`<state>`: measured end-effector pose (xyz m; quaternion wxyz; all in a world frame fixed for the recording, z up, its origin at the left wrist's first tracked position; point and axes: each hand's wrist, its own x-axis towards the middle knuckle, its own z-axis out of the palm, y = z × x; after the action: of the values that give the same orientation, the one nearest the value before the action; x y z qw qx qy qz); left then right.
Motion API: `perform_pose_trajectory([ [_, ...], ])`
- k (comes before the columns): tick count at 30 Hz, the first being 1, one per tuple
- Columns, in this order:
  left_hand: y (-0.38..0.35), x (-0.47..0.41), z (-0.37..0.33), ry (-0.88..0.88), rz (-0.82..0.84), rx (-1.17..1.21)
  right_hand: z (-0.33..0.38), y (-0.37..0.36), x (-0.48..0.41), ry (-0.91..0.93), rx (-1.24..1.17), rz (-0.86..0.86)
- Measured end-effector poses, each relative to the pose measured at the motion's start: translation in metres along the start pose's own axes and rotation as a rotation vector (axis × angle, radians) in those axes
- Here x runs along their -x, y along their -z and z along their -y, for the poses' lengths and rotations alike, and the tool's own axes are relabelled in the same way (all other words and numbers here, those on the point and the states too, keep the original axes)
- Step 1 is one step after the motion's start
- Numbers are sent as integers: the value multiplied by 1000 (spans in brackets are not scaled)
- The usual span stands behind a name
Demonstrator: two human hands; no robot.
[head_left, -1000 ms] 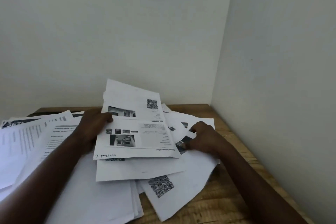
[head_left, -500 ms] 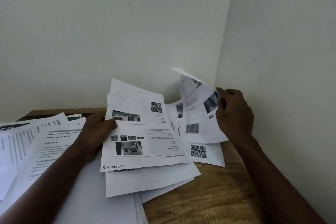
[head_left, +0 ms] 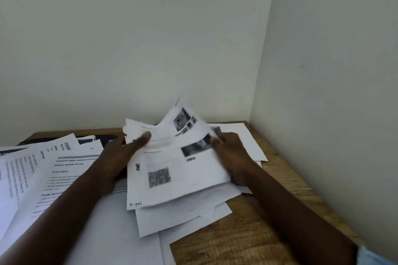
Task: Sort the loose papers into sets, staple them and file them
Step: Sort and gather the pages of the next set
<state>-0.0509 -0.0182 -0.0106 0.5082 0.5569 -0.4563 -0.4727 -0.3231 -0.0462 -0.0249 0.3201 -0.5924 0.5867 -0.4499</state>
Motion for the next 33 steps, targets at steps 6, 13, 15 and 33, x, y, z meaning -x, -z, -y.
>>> perform_pose_trajectory([
  [6, 5, -8, 12, -51, -75, -46, 3, 37, -11, 64, 511, -258],
  [13, 2, -9, 12, -40, -61, -49, -7, 58, -12, -206, 962, 49],
  [15, 5, -9, 13, -35, -63, -46, -4, 57, -10, -220, 837, 20],
  [33, 16, -20, 32, -156, -33, -145, 95, 97, 0, 238, -72, -957],
])
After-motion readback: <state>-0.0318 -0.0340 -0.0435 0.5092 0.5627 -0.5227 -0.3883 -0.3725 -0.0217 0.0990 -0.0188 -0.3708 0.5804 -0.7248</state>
